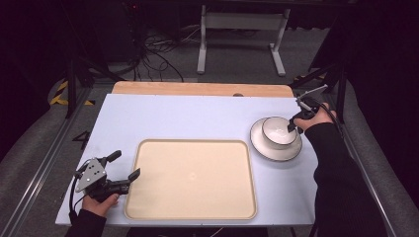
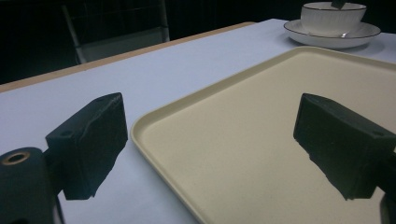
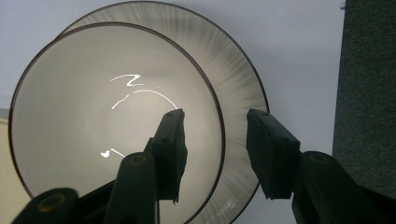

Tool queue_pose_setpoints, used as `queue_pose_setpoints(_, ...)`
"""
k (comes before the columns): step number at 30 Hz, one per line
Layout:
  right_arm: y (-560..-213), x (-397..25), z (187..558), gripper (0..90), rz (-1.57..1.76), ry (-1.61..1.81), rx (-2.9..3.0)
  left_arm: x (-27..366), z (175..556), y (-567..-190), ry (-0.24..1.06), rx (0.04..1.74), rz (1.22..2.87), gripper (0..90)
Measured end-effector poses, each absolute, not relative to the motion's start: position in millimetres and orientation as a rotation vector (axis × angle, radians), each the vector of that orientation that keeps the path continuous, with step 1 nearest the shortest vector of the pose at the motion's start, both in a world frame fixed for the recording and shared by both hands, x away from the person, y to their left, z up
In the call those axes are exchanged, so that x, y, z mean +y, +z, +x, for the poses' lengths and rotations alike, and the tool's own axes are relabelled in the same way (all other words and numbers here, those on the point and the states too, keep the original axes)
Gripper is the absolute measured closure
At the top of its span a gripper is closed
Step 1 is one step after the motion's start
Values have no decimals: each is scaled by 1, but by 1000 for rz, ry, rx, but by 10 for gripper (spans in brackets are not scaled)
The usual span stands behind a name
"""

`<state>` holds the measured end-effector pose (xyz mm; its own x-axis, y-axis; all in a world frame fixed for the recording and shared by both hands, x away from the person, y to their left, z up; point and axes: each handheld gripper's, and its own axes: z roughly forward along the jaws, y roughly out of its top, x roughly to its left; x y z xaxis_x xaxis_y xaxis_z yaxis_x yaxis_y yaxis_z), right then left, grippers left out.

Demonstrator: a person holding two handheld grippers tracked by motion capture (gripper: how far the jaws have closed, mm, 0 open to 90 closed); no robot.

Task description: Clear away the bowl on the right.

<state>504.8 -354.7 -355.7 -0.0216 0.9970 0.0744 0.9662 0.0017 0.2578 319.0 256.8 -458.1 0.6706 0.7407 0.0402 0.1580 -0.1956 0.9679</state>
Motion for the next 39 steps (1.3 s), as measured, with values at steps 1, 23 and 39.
queue_pose_setpoints(1,-357,-356,506,580,2101,349,2136,257,319,-458,623,730,1721,110)
queue_pose_setpoints(23,-381,-357,520,707,2151,312,2181,257,319,-458,630,731,1718,112)
queue_pose_setpoints(39,-376,-357,518,844,2183,343,2186,257,319,-458,626,732,1719,111)
